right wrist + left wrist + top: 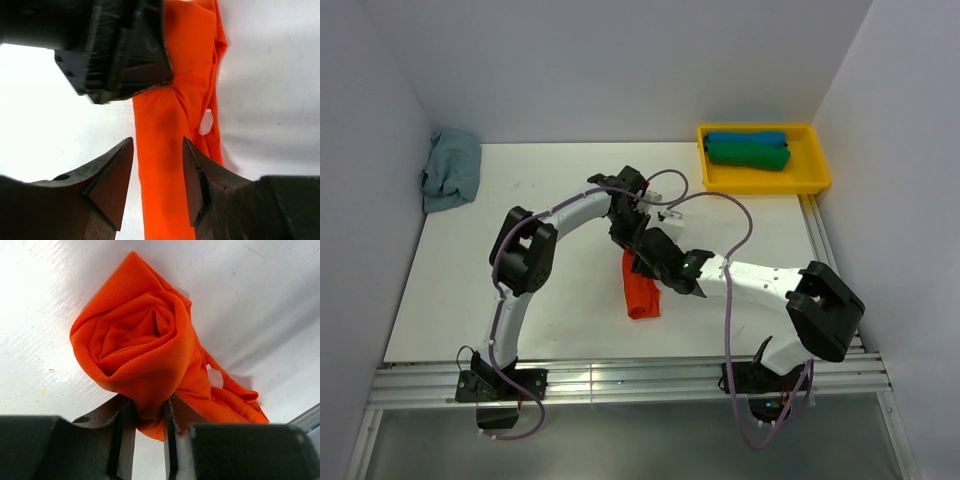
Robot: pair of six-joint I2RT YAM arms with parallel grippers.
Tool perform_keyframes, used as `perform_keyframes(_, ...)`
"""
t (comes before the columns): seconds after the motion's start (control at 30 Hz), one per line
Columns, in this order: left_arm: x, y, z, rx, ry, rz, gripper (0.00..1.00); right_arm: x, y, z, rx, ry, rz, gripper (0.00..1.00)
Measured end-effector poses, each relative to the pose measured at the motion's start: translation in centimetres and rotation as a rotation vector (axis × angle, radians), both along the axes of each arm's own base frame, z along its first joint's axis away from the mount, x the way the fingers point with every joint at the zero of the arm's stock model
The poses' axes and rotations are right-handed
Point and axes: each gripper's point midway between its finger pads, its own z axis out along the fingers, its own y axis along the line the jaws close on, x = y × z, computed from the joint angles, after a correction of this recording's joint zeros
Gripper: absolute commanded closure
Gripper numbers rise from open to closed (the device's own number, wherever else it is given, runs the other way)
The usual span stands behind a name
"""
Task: Roll the t-shirts
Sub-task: Roll the tshirt
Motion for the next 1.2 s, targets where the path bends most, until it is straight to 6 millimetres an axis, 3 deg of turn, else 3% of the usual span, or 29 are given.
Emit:
perform_keyframes(0.27,0.0,-0.1,-0.1,0.035,0.006,-0.015,0.87,0.1,1.4,-0.6,-0.204,-0.03,0.035,0.49)
perform_keyframes(0.6,0.0,-0.1,-0.1,0.045,0.012,-0.019,0.84,-0.2,4.5,-0.9,-0.38,-0.077,0.094,0.48)
perform_keyframes(0.9,0.0,-0.1,-0.1,0.046,0.021,-0.02,0.79,-0.2,3.1,-3.3,-0.499,-0.054,0.059,0.49)
perform_keyframes(1.0,0.0,-0.1,-0.1,0.049,0.024,-0.021,0.73,-0.3,2.7,-3.3,-0.508,-0.053,0.042,0.49)
perform_keyframes(1.2,0.0,0.0,0.2,0.055,0.022,-0.037,0.45,-0.4,2.6,-3.7,-0.5,-0.045,0.025,0.51)
